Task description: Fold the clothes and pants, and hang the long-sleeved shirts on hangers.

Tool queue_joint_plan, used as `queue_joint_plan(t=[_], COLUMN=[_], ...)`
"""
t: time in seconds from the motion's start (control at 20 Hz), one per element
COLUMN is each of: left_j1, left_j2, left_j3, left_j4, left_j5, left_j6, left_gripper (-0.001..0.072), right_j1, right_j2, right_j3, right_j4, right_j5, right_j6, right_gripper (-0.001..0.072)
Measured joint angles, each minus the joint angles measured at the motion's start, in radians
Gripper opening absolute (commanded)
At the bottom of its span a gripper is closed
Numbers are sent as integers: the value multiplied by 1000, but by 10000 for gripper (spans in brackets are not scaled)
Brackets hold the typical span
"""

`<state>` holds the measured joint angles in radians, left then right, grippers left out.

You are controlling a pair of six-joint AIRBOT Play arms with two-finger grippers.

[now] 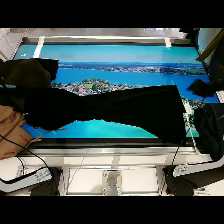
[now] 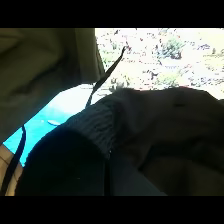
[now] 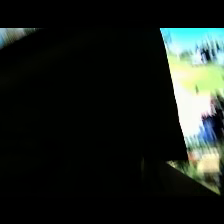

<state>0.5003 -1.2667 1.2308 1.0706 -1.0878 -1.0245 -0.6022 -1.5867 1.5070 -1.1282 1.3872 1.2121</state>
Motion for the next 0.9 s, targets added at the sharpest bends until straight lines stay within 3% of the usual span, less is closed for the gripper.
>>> queue_joint_plan(t=[0.35,0.55,0.6,0.9], left_j1=[0,0,0,0], left_j2=[88,97,97,99], left_j3=[-2,-2,-2,-2], left_j4=[2,3,3,3], left_j5=[-10,-11,-11,-10], left_j6=[1,1,1,1], left_gripper=[13,12,12,12], right_j1=[-294,-379,-386,-399], right_j2=[225,257,261,267], right_j3=[-455,-629,-657,-757], right_j4=[-65,-54,-54,-63], right_j5=[129,61,43,-42], right_j6=[-116,-159,-168,-209], right_gripper=[450,443,405,403])
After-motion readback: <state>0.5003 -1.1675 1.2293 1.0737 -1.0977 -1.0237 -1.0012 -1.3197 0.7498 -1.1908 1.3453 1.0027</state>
